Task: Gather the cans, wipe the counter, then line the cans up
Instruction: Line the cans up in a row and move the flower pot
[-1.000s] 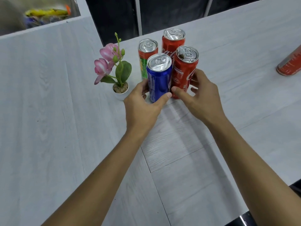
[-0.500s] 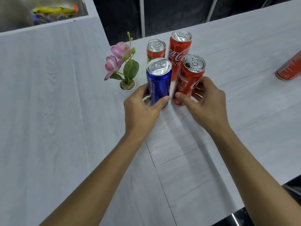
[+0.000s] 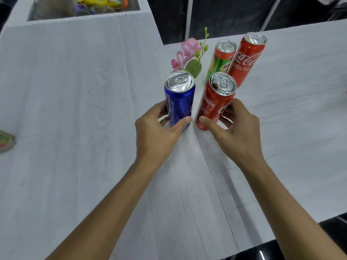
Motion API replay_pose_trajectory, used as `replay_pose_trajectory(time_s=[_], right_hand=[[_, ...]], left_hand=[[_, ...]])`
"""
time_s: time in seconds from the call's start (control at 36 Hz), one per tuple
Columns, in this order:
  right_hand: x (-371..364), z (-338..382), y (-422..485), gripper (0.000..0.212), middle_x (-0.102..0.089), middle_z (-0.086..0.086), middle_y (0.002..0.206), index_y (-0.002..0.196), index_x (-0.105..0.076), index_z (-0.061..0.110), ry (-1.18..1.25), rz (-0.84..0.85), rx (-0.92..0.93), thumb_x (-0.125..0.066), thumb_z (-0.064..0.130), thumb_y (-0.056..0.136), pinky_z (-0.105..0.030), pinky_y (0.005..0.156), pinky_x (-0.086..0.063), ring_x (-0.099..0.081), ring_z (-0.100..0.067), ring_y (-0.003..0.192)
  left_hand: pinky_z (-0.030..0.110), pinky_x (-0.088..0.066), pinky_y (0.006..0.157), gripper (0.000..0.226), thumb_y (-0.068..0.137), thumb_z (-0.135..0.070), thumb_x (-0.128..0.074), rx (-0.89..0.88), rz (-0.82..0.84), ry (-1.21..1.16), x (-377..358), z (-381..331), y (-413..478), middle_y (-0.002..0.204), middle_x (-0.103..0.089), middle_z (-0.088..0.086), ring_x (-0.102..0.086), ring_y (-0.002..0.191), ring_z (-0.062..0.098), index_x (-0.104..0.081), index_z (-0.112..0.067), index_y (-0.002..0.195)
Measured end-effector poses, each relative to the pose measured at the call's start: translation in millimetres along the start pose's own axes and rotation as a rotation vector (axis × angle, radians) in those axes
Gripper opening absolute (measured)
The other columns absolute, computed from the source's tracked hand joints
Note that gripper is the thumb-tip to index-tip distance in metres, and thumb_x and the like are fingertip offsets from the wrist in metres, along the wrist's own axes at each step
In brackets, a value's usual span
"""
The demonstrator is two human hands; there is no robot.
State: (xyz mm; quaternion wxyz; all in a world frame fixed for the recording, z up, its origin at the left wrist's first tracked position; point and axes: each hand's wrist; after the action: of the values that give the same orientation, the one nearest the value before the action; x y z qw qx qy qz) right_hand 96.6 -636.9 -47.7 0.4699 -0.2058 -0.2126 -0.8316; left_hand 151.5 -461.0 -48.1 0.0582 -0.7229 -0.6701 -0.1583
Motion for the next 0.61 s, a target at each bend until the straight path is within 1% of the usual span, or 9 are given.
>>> replay_pose_trajectory(time_s=[0.06, 0.17, 0.31, 0.39, 0.44, 0.5, 0.61], right_hand=[[-13, 9, -7, 0.070, -0.069, 0.011, 0.120, 0.135, -0.058, 0.020, 0.002, 0.011, 0.007, -0.087, 0.044, 0.076, -0.002, 0.085, -0.047, -0.065, 0.002, 0.104], [-39, 27, -18, 0.069, -0.066, 0.017, 0.115, 0.134, -0.058, 0.021, 0.023, 0.039, 0.015, -0.088, 0.042, 0.076, -0.002, 0.083, -0.047, -0.062, 0.012, 0.100], [-74, 50, -33, 0.068, -0.069, 0.013, 0.118, 0.134, -0.058, 0.020, 0.038, 0.062, 0.019, -0.087, 0.042, 0.077, -0.007, 0.087, -0.050, -0.066, 0.002, 0.105], [-97, 66, -42, 0.069, -0.069, 0.010, 0.121, 0.135, -0.058, 0.020, 0.044, 0.081, 0.028, -0.087, 0.043, 0.077, -0.007, 0.088, -0.050, -0.066, 0.000, 0.106], [-114, 77, -48, 0.070, -0.068, 0.012, 0.122, 0.136, -0.057, 0.021, 0.038, 0.093, 0.036, -0.087, 0.045, 0.077, -0.003, 0.085, -0.048, -0.065, 0.002, 0.105], [-129, 89, -53, 0.070, -0.066, 0.015, 0.118, 0.135, -0.057, 0.021, 0.042, 0.098, 0.041, -0.086, 0.045, 0.077, 0.000, 0.082, -0.046, -0.063, 0.008, 0.101], [-161, 110, -64, 0.065, -0.066, 0.019, 0.110, 0.131, -0.060, 0.020, 0.074, 0.101, 0.040, -0.086, 0.043, 0.077, 0.000, 0.081, -0.044, -0.059, 0.019, 0.096]], left_hand=[[0.005, -0.050, 0.083, 0.060, 0.074, -0.035, -0.091, 0.004, -0.016, -0.003, 15, 4, -1, 0.115, -0.073, -0.010, -0.069, 0.102, -0.003, -0.068, -0.019, 0.128], [0.007, -0.052, 0.086, 0.059, 0.074, -0.034, -0.091, 0.006, -0.053, -0.003, 46, 15, -2, 0.114, -0.074, -0.009, -0.070, 0.103, 0.001, -0.069, -0.018, 0.127], [0.011, -0.054, 0.088, 0.059, 0.074, -0.033, -0.091, 0.013, -0.089, -0.005, 89, 30, -4, 0.114, -0.075, -0.008, -0.070, 0.104, 0.002, -0.070, -0.016, 0.126], [0.013, -0.055, 0.088, 0.057, 0.074, -0.033, -0.091, 0.019, -0.109, -0.001, 118, 40, -6, 0.111, -0.076, -0.009, -0.071, 0.102, 0.000, -0.071, -0.016, 0.124], [0.015, -0.055, 0.089, 0.056, 0.073, -0.034, -0.091, 0.020, -0.121, 0.007, 137, 47, -6, 0.110, -0.076, -0.010, -0.071, 0.101, 0.000, -0.072, -0.017, 0.123], [0.014, -0.054, 0.089, 0.056, 0.073, -0.036, -0.091, 0.016, -0.139, 0.029, 156, 53, -6, 0.109, -0.075, -0.012, -0.070, 0.101, -0.001, -0.071, -0.019, 0.122], [0.010, -0.053, 0.086, 0.055, 0.074, -0.037, -0.090, 0.016, -0.185, 0.058, 192, 66, -5, 0.107, -0.072, -0.018, -0.069, 0.101, -0.005, -0.070, -0.022, 0.123]])
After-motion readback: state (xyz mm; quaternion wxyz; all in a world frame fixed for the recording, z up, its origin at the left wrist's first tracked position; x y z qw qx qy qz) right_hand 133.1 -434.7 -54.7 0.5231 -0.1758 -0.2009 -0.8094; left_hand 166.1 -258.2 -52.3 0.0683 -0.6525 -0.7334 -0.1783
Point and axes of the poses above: each hand's wrist, its own y-axis towards the middle knuckle, its own x-axis out of the back of the hand, z = x × y
